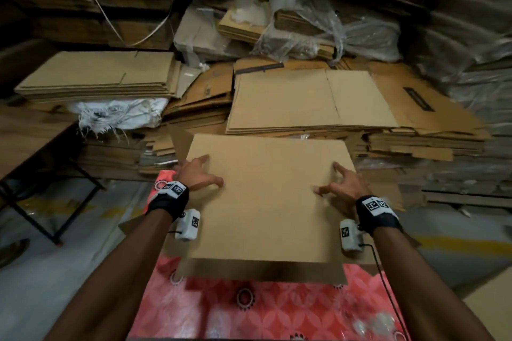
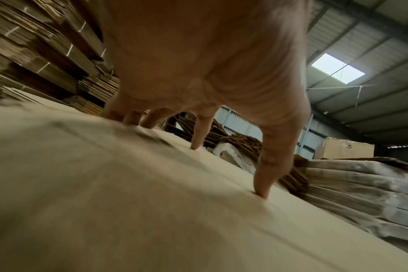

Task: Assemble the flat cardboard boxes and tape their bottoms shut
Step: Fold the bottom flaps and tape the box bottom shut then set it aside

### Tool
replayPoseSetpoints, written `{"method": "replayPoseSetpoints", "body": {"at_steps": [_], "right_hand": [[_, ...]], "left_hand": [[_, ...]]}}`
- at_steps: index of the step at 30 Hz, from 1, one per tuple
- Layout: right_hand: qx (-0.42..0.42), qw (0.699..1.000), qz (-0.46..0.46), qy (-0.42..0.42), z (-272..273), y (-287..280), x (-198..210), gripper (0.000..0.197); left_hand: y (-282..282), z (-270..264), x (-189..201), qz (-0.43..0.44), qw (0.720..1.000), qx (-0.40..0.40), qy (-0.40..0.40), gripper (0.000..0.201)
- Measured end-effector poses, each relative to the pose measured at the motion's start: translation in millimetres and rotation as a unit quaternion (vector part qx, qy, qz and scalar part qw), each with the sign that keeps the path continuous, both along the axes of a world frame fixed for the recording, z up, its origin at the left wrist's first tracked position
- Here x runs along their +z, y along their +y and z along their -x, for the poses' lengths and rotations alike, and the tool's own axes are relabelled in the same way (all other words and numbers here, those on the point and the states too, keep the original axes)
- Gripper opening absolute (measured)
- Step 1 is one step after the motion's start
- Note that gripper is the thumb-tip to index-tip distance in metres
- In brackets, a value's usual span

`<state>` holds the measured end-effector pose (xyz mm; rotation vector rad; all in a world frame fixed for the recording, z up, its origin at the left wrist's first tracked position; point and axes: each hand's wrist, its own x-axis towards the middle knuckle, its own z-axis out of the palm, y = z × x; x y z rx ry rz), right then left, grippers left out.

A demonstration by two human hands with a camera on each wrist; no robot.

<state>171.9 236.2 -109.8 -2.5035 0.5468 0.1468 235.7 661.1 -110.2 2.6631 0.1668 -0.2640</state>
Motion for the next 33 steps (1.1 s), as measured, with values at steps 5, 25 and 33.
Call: {"method": "replayPoseSetpoints", "body": {"at_steps": [5, 25, 33], "right_hand": [[0.011, 0.997, 0.021, 0.067, 5.9, -6.6, -32.9, 0.108], [0.286, 0.948, 0.124, -0.063, 95.7, 130.3, -91.5, 0.076], [0.381, 0.893, 0.238, -0.035, 133.2, 165.9, -107.0, 0.128]], "left_hand": [[-20.2, 14.2, -28.5, 0.012, 0.997, -0.025, 0.069, 0.116], [-61.2, 140.4, -88.1, -0.139, 0.951, -0.277, -0.004, 0.124], [-32.3, 166.8, -96.1, -0.203, 0.932, -0.293, -0.061, 0.116]]}}
